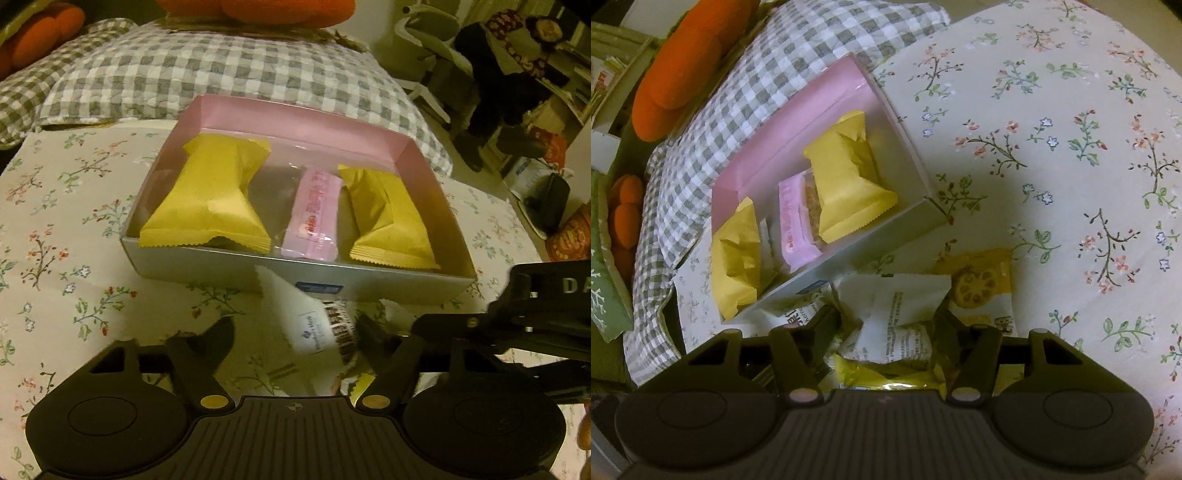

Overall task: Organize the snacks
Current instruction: 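Grasp a white printed packet with the left tool while the right grasps another, then place both white packets into the tray between the yellow packs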

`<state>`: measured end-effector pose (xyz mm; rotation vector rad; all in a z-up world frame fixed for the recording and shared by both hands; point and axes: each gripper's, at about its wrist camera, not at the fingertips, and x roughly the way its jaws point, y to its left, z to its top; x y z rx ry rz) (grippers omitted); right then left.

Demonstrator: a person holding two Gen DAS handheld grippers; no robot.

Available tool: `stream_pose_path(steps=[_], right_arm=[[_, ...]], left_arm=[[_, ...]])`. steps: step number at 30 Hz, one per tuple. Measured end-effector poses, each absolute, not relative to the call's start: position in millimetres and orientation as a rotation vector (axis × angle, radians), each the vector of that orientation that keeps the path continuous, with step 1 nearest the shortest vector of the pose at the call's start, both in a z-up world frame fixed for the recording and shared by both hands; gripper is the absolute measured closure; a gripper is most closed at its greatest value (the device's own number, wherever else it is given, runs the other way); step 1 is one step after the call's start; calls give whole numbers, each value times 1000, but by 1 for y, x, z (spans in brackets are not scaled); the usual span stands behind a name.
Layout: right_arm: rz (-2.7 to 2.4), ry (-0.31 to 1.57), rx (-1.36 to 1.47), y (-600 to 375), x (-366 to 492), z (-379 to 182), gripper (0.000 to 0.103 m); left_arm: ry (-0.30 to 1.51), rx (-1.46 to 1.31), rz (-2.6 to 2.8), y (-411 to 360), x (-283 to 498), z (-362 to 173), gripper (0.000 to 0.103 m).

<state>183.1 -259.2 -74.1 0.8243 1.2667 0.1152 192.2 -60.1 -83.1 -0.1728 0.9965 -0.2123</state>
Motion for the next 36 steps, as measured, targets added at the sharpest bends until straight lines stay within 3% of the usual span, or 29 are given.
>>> stream_pose_path(steps=[6,15,25,36], right_arm=[[124,1292,788,-251,185,-79,49],[101,1301,734,-244,191,-88,50],[122,1270,682,-237,190,-82,62],[116,1240,663,-244,186,-70,63]], left_arm=[[1008,-168,-201,-57,193,-85,51],[1010,-172,-189,-51,192,-85,52],[1017,-122,-188,-55,189,-83,52],[996,-105,-206,-53,182,-70,52]])
